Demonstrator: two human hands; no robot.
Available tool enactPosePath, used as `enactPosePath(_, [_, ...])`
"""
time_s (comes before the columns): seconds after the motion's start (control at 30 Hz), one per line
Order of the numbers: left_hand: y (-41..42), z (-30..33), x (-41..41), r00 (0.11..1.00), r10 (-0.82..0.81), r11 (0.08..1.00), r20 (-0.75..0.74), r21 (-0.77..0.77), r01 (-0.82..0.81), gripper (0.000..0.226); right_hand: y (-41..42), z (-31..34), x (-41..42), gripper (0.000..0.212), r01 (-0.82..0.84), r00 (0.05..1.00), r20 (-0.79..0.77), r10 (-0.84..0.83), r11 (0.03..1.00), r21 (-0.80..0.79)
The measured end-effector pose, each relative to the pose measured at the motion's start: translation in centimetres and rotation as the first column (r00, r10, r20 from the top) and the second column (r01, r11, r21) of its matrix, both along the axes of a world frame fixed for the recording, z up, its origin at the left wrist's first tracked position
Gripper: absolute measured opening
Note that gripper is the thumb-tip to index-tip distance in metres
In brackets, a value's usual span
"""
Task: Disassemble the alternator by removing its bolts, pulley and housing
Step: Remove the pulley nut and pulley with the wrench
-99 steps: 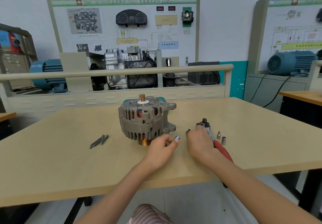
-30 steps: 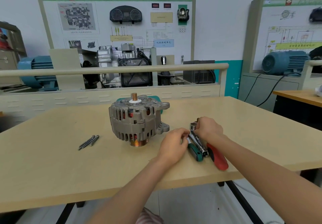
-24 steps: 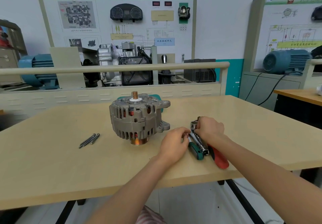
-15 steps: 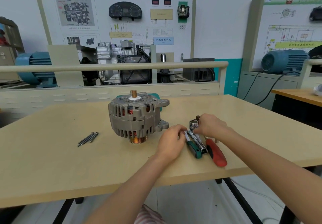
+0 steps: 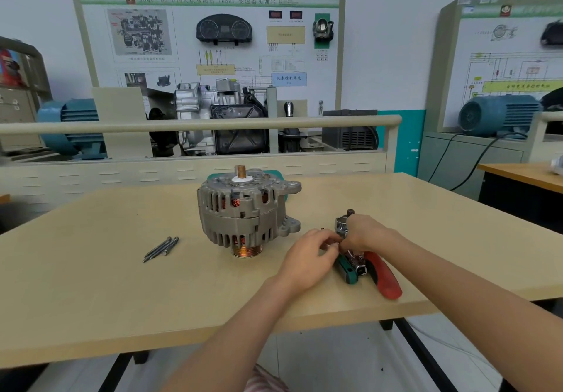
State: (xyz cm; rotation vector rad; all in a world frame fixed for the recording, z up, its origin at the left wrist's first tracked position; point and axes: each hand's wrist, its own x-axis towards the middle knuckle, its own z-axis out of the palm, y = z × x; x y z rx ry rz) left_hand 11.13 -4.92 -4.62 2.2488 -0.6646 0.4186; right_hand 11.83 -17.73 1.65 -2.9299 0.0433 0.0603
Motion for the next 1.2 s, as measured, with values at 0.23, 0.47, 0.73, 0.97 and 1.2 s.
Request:
enactPosePath(0.23, [0.0, -0.3, 0.1, 0.999, 0.018, 1.000, -0.033, -0.025, -0.019, 0.025, 0.1, 0.1, -0.1, 0.039, -0.013, 1.000, 0.011, 0.013, 0.999, -0.053])
enactPosePath(0.47, [-0.2, 0.5, 0.2, 0.964, -0.008, 0.979, -0.265, -0.197, -0.046, 0.037, -1.6, 3.0, 0.0, 0.027, 0.102, 0.994, -0.086, -0.072, 0.896, 0.432])
enactPosePath(0.73, [-1.6, 3.1, -0.1, 0.869, -0.202, 0.816, -0.451, -0.568, -0.105, 0.027, -0.9, 3.3, 0.5, 0.031, 0.165, 0.973, -0.231, -0.011, 0.733, 0.660])
enactPosePath(0.97, [-0.1, 4.5, -0.8, 0.771, -0.317, 0.719, -0.552, -0.670, -0.184, 0.017, -2.0, 1.2, 3.0, 0.027, 0.023, 0.965, 0.224, -0.139, 0.890, 0.455])
enactPosePath(1.2, [0.8, 4.8, -1.2, 0.821, -0.262, 0.810, -0.506, -0.578, -0.097, 0.014, -0.6, -1.0, 4.1, 0.039, 0.079, 0.960, 0.273, -0.065, 0.996, -0.041])
